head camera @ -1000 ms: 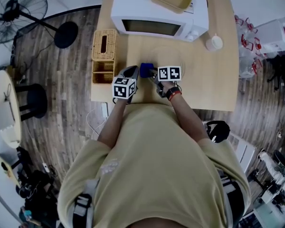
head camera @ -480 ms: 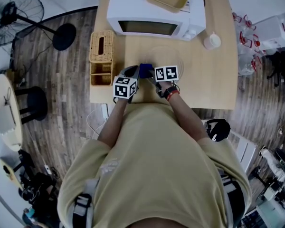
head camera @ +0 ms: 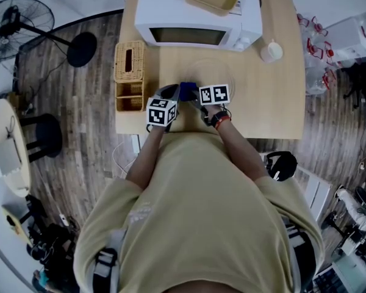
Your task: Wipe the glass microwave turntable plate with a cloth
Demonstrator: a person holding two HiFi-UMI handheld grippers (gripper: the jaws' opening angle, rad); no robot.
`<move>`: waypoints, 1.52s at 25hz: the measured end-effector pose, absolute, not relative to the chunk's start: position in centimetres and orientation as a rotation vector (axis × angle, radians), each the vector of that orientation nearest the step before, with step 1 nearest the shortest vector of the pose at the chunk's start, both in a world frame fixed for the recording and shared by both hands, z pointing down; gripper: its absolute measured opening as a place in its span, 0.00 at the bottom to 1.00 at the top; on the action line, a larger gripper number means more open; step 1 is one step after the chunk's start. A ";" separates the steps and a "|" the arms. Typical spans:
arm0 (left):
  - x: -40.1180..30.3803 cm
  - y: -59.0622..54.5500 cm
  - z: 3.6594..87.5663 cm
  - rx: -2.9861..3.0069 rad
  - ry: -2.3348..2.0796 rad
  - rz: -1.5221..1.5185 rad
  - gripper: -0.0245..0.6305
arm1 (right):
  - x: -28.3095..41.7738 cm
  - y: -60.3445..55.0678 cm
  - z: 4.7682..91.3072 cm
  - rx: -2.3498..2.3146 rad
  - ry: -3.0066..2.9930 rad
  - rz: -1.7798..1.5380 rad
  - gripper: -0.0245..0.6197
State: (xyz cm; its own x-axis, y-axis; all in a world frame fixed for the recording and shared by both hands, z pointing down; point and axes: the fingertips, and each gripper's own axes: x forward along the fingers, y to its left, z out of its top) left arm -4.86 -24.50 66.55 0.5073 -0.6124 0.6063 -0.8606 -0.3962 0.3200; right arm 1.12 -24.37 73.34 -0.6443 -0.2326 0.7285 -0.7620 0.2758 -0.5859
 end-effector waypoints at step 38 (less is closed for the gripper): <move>2.6 -24.3 66.8 2.206 -1.077 0.537 0.07 | 10.2 -24.3 73.2 1.068 -1.999 1.430 0.18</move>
